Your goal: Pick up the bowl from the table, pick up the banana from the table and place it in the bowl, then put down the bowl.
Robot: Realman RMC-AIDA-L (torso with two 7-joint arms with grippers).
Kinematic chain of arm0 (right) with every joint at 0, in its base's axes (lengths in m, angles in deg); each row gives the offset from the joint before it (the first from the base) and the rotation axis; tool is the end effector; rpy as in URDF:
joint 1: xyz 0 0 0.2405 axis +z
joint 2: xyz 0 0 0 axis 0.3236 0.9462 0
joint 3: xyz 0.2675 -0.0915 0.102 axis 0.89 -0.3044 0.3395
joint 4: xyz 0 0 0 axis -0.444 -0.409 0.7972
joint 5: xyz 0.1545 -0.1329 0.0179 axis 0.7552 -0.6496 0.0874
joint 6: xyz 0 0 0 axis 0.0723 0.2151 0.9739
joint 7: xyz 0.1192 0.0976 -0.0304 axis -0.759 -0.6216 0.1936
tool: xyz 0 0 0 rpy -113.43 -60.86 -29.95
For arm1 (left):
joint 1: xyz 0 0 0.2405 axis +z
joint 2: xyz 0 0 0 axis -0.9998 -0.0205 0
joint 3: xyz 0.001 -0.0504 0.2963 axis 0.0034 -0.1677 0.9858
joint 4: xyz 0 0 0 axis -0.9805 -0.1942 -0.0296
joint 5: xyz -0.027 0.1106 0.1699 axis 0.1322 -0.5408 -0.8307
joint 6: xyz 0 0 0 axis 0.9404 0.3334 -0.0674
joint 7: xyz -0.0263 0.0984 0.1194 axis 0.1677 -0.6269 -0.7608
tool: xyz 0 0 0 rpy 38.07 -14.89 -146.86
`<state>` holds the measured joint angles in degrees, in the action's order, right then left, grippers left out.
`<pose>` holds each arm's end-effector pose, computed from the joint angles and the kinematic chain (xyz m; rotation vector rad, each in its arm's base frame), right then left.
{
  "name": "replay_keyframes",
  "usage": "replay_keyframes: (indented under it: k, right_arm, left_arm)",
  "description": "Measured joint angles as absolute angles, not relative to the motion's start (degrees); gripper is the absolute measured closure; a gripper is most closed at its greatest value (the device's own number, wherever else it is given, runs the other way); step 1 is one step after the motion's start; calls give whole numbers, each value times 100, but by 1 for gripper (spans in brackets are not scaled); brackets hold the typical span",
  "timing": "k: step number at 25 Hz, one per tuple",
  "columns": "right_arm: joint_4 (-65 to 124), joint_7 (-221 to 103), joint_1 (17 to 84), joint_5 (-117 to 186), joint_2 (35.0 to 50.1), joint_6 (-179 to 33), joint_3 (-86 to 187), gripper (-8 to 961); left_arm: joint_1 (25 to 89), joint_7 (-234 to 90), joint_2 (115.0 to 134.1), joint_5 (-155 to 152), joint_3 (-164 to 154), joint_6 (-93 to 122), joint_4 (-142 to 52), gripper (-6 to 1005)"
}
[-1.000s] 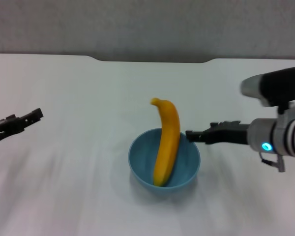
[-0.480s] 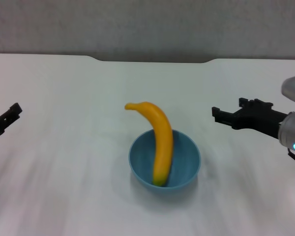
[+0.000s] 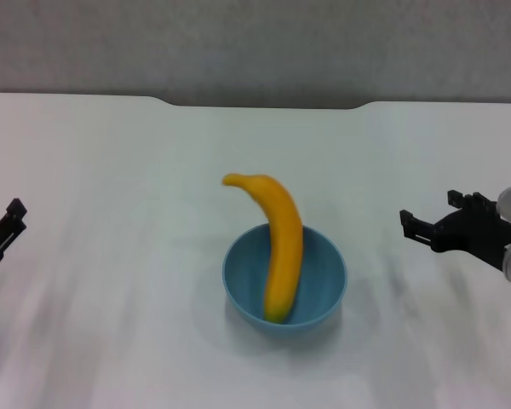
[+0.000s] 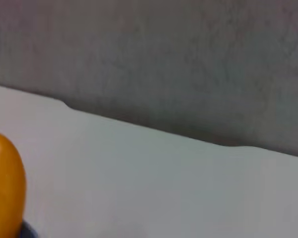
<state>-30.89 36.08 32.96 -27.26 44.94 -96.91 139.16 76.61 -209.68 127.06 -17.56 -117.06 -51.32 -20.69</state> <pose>0.3206 0.3828 -0.0450 -2.0531 0.7034 0.2920 -0.4059 0.3210 0.0052 -1.6391 -0.8281 -0.7928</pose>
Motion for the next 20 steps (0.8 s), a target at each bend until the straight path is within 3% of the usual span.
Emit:
replay_keyframes:
  k: [6,13,20]
  right_arm:
    - [-2857,6191,3046,-505,4519,-10281,13963,69]
    - [-463,10846,3147,4109,4523,-13878,13656,69]
    - [516,11387,3482,5264,4520,-14775,13143,70]
  left_arm:
    - [7566,-21235,12708,-1562,-11704,-5263,-2357,104]
    - [7553,-21337,12722,-1559,-11692,-5442,-2387,104]
    - [7458,-21494,12741,-1444,-11617,-5672,-2673,104]
